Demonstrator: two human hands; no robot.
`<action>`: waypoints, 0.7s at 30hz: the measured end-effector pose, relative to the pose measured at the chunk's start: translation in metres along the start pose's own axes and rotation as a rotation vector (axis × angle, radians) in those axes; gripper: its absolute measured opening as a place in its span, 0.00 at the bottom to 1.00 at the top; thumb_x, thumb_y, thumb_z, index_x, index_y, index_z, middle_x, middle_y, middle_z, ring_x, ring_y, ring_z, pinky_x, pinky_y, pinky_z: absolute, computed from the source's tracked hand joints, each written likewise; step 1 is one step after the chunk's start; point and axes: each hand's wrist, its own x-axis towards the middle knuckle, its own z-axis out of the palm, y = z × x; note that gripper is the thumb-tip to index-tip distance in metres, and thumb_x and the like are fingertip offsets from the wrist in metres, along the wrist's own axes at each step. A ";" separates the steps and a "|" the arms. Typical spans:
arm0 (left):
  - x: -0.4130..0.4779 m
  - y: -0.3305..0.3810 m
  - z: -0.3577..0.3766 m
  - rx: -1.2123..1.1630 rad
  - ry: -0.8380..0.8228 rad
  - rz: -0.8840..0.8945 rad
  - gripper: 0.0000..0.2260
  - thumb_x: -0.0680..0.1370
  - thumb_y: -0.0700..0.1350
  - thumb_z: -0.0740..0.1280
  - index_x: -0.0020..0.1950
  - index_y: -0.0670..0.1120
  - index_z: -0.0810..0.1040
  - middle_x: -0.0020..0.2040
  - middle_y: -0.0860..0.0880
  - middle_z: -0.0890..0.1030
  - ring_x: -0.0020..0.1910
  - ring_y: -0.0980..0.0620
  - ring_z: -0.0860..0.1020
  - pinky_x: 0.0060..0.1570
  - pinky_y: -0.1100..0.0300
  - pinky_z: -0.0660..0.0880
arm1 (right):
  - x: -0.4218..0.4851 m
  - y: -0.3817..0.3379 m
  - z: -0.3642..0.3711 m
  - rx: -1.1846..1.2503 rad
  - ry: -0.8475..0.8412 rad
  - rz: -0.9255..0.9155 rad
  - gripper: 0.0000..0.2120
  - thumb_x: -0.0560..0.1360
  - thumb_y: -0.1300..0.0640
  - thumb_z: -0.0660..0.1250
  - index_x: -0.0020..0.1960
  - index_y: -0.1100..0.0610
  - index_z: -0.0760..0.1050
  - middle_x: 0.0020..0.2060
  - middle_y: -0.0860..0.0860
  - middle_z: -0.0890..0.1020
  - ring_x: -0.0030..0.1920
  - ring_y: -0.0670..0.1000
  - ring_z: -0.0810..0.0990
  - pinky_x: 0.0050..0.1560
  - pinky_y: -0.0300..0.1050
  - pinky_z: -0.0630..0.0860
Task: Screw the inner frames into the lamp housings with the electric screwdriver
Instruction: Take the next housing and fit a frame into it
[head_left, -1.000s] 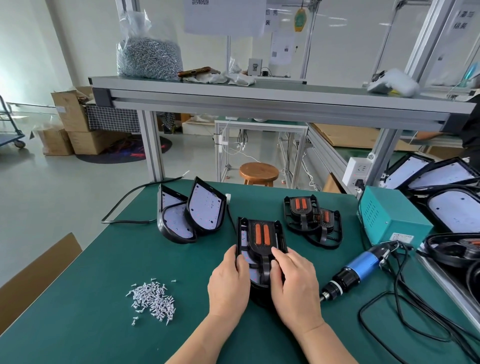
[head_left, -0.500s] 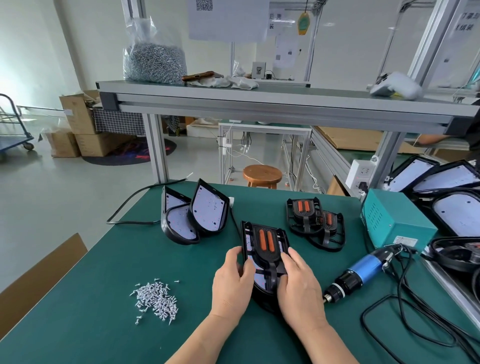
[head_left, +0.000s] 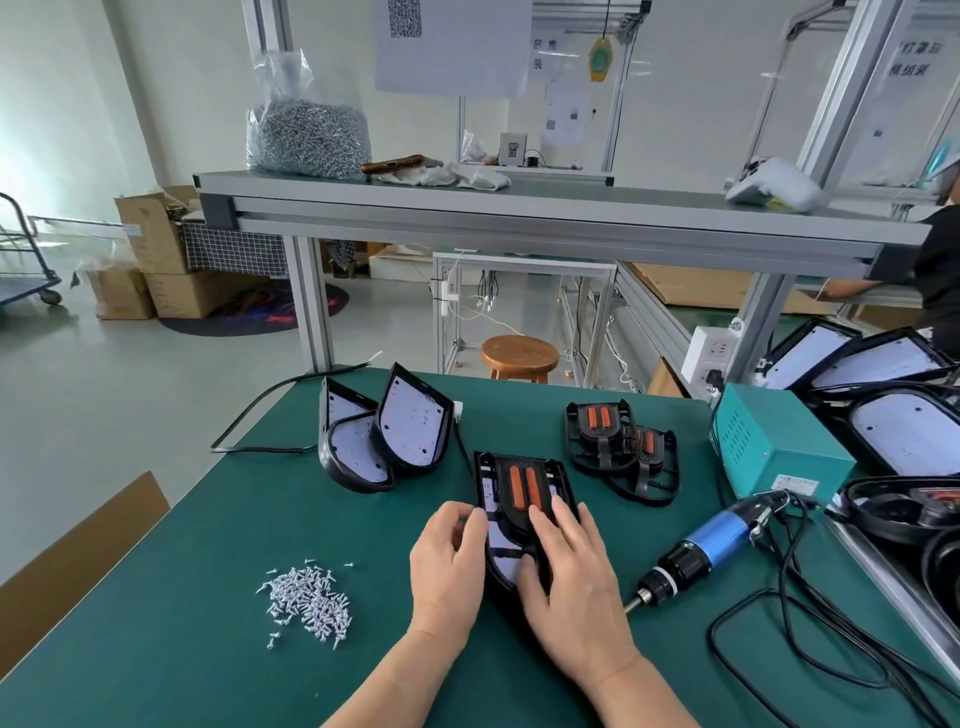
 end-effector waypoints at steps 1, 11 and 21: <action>0.001 0.000 -0.001 -0.002 0.012 -0.007 0.10 0.75 0.56 0.62 0.36 0.55 0.76 0.33 0.58 0.76 0.36 0.56 0.72 0.41 0.62 0.71 | 0.000 0.000 -0.001 0.020 0.022 0.002 0.26 0.81 0.55 0.65 0.78 0.56 0.66 0.80 0.51 0.61 0.82 0.54 0.49 0.76 0.35 0.44; 0.055 0.022 -0.007 -0.683 -0.143 -0.650 0.29 0.84 0.61 0.56 0.78 0.42 0.63 0.51 0.40 0.79 0.48 0.45 0.80 0.45 0.51 0.75 | -0.002 -0.010 0.000 0.324 0.096 0.131 0.25 0.78 0.64 0.68 0.75 0.59 0.71 0.76 0.51 0.69 0.79 0.50 0.61 0.79 0.49 0.60; 0.049 0.018 0.003 0.066 -0.140 -0.344 0.14 0.81 0.53 0.63 0.57 0.46 0.82 0.51 0.48 0.85 0.53 0.44 0.82 0.59 0.47 0.79 | -0.010 -0.013 0.001 0.123 0.110 0.088 0.25 0.80 0.60 0.66 0.77 0.56 0.69 0.78 0.44 0.61 0.81 0.49 0.50 0.77 0.37 0.49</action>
